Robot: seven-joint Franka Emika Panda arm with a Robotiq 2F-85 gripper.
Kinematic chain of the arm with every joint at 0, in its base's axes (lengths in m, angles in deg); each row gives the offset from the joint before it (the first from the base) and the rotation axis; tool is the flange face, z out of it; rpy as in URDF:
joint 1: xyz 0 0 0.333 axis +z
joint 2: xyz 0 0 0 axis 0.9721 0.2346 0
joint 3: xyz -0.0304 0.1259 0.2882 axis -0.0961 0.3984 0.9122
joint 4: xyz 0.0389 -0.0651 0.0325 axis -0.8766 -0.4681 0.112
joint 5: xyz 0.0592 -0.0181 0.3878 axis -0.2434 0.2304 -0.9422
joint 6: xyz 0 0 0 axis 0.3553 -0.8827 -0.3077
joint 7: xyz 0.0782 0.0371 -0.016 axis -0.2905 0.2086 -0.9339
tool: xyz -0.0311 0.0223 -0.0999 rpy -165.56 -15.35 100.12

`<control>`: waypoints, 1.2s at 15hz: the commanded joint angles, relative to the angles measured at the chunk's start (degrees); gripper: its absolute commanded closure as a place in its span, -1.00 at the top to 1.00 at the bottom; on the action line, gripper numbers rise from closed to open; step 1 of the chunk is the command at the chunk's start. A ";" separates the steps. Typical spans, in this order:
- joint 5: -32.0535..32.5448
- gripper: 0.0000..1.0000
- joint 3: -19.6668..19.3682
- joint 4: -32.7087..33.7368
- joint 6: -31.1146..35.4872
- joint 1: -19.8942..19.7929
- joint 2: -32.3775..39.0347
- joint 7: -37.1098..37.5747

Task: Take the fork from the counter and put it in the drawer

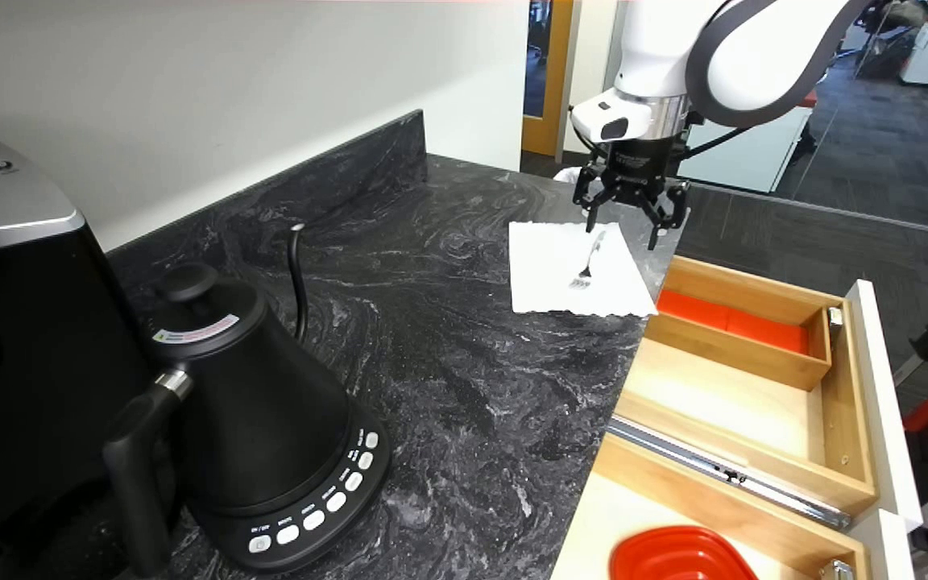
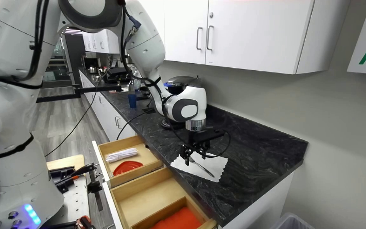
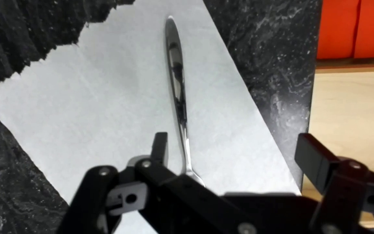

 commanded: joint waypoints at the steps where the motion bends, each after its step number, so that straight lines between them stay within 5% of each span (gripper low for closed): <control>1: -1.40 1.00 3.06 -0.03 3.58 -2.91 0.47 -2.93; 18: -0.34 1.00 3.91 4.06 5.94 -2.76 5.61 -1.58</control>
